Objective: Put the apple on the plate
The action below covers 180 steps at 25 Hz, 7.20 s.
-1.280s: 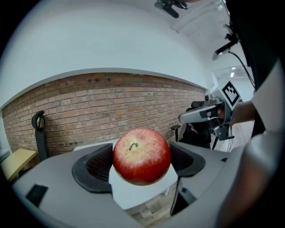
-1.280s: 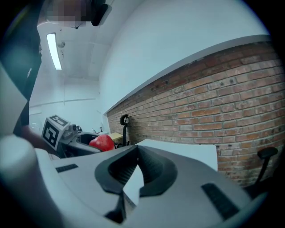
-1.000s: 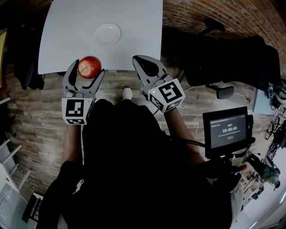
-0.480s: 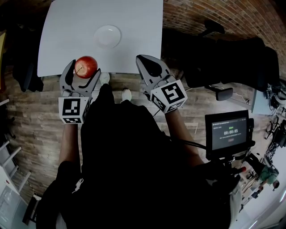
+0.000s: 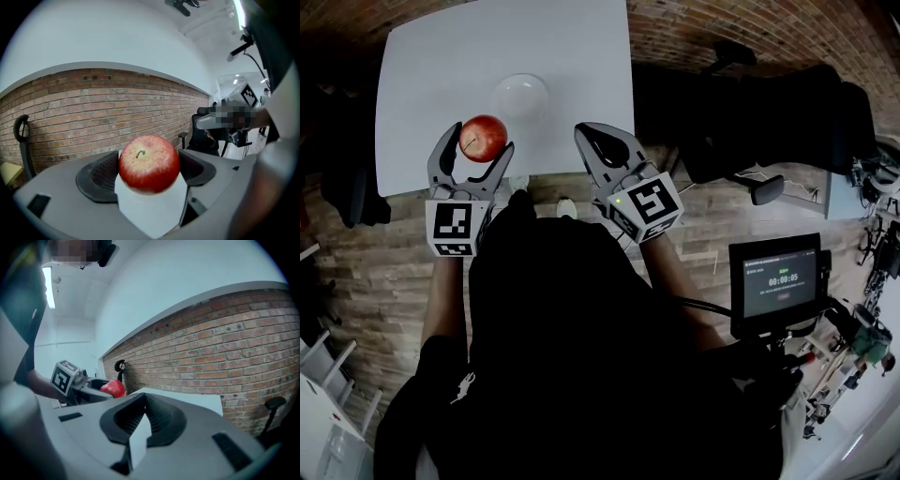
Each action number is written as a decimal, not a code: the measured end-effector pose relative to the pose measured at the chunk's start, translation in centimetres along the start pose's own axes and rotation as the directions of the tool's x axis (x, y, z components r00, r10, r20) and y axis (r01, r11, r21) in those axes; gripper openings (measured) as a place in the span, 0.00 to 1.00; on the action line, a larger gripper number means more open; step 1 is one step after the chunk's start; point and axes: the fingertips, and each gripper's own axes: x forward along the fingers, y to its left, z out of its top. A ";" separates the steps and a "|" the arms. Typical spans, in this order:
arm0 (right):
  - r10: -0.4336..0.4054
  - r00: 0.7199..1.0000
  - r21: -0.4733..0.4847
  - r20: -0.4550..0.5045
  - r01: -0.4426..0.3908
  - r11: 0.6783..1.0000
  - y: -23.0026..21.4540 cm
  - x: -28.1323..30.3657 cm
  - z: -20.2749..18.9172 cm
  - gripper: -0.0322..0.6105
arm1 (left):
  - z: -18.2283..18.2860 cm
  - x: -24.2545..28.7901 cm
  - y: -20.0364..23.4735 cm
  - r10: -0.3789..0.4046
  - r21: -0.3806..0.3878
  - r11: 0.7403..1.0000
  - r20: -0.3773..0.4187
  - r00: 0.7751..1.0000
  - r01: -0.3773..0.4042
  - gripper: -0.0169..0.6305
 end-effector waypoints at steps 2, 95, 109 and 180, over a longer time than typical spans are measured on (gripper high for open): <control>-0.008 1.000 0.001 -0.001 0.008 1.000 0.1 0.9 0.2 0.05 | -0.3 0.9 0.6 -0.024 0.006 1.000 -0.005 1.000 0.024 0.65; -0.188 0.946 0.109 -0.266 0.223 0.969 -1.5 4.7 -6.0 0.05 | -14.7 19.3 -2.1 -0.281 0.238 0.915 -0.201 0.938 0.325 0.65; -0.188 0.948 0.100 -0.257 0.220 0.970 -1.7 4.8 -5.9 0.05 | -15.1 19.3 -2.1 -0.299 0.240 0.905 -0.229 0.927 0.351 0.65; 0.105 0.992 -0.089 0.074 -0.098 0.991 4.4 2.9 3.2 0.05 | 1.6 -1.8 0.9 0.061 0.050 0.997 0.094 0.994 -0.066 0.04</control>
